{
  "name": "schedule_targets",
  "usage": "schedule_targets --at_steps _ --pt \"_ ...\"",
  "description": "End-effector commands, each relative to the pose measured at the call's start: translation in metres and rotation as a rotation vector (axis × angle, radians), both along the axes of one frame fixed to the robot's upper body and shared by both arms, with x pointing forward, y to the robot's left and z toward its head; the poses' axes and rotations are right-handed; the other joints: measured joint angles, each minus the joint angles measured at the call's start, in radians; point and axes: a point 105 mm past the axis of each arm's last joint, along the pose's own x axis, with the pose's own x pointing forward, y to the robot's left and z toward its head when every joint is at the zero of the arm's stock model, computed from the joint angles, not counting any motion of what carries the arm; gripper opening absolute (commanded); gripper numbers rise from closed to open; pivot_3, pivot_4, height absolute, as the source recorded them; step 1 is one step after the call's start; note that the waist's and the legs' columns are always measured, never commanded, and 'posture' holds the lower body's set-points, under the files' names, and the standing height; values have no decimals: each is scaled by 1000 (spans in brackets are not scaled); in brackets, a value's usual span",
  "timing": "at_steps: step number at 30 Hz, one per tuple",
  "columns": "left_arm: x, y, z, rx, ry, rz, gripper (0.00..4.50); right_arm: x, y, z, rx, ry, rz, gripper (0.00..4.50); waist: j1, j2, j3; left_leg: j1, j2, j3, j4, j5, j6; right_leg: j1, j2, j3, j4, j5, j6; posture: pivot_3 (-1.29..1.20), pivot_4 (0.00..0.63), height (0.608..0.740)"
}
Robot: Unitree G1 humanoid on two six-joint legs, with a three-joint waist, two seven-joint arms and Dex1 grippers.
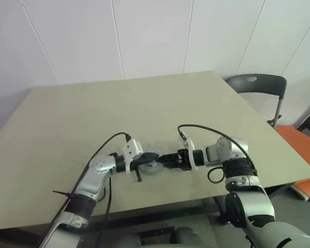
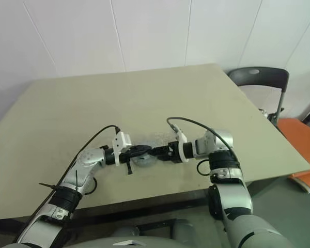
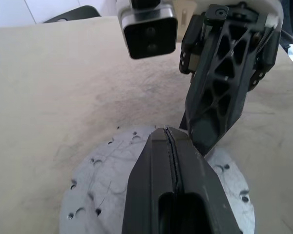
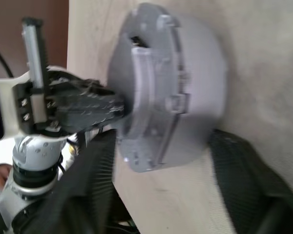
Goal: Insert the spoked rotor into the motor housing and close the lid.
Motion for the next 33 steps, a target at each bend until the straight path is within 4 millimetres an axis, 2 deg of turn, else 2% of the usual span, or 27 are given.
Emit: schedule_targets --at_steps 1,3,4,11,13,16,21,23,28,31,33 --pt "-5 2 -19 61 64 -5 0 -5 19 10 81 10 47 1823 -4 2 0 0 0 0 0 0 0 0 0 0 0 0 0 0 0 740" --pt "-4 2 -19 60 62 -5 0 -2 17 12 82 7 36 1402 -4 4 0 0 0 1 1 0 0 0 0 0 1 0 0 0 0 740" --pt "-4 2 -19 60 62 -5 0 -1 17 12 82 6 32 1351 -3 5 -1 1 0 1 1 0 0 1 0 0 1 0 0 0 0 740" --pt "1 5 -14 44 44 25 0 1 14 7 44 -10 30 1339 -3 7 0 3 0 1 1 0 0 3 0 0 1 0 0 0 0 740" --pt "14 7 2 -62 44 105 0 1 13 2 30 -9 23 1339 -3 7 0 3 0 1 1 0 0 3 0 0 1 0 0 0 0 740" --pt "35 20 39 -285 69 234 0 1 11 -5 17 -3 9 1339 -4 6 1 3 0 1 2 0 0 3 0 0 2 0 1 0 0 740" --pt "46 51 75 -451 116 380 0 -1 12 -5 31 -9 12 1339 -7 6 1 -3 1 0 2 0 0 -4 1 0 2 0 0 0 0 740" --pt "45 61 80 -481 149 427 0 -1 13 -3 42 -10 7 1339 -8 6 1 -4 1 0 2 0 0 -5 1 1 2 0 0 0 0 740" --pt "32 95 77 -682 365 556 0 -3 17 8 149 3 -3 1339 -12 6 1 -4 1 1 1 0 0 -5 1 1 1 1 -2 0 0 740" --pt "20 117 49 -675 473 691 0 0 23 24 257 3 -23 1339 -14 6 2 -5 1 1 1 0 0 -5 1 1 2 1 -1 0 0 740" --pt "11 122 36 -637 507 738 0 4 25 33 318 1 -46 1339 -11 6 3 -5 1 1 1 0 0 -6 1 1 2 1 -1 0 0 740"
